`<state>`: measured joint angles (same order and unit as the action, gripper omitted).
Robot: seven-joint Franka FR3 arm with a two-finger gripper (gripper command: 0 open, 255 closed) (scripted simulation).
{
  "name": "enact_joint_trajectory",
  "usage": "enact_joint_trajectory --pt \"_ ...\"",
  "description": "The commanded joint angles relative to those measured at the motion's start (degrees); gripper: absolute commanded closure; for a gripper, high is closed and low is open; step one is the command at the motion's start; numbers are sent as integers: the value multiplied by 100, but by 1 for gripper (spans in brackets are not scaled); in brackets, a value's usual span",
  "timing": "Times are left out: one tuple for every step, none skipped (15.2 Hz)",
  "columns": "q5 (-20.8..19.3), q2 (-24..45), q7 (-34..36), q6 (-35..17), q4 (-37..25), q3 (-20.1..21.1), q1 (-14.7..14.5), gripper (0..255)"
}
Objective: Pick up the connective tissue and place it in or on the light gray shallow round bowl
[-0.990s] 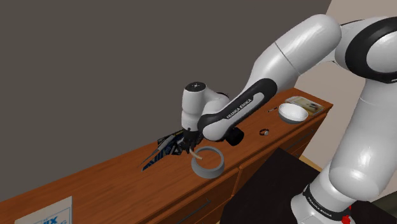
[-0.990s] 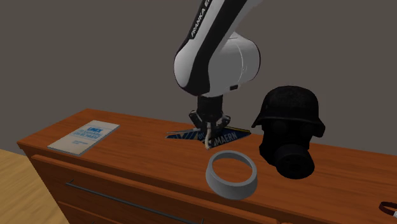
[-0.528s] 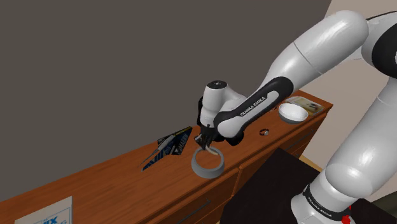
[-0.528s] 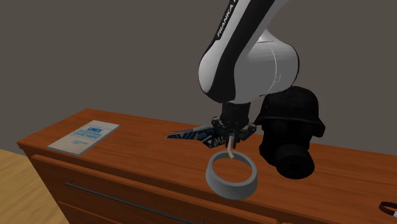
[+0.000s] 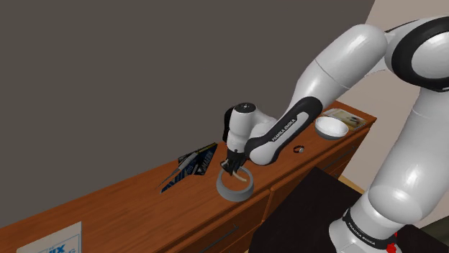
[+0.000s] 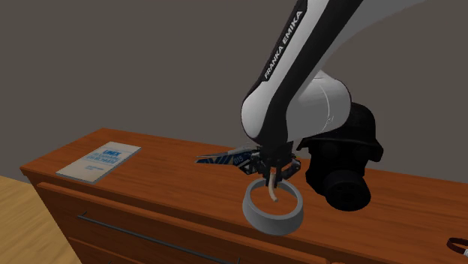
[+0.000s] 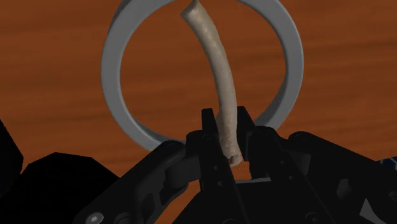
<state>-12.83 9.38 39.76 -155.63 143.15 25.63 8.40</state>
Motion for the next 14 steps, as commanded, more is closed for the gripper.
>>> enact_joint_trajectory --pt "-208 169 157 -126 -23 -86 -57 255" --pt "-315 256 237 -194 -31 -140 -92 255" --pt "-422 342 316 -260 -41 -197 -130 255" --pt "-523 425 393 -323 -53 -255 -169 255" --pt "-521 425 391 -323 -52 -259 -173 255" --pt "-520 425 391 -324 -52 -259 -173 255" --pt "-520 425 391 -324 -52 -259 -173 255" --pt "-520 425 391 -323 -52 -259 -173 255" --pt "-520 425 391 -323 -52 -259 -173 255" --pt "-520 425 391 -323 -52 -259 -173 255" --pt "-520 425 391 -323 -52 -259 -173 255" --pt "-519 424 389 -323 -52 -259 -173 255" --pt "-519 424 389 -323 -52 -259 -173 0" --pt "-519 424 389 -323 -52 -259 -173 0"
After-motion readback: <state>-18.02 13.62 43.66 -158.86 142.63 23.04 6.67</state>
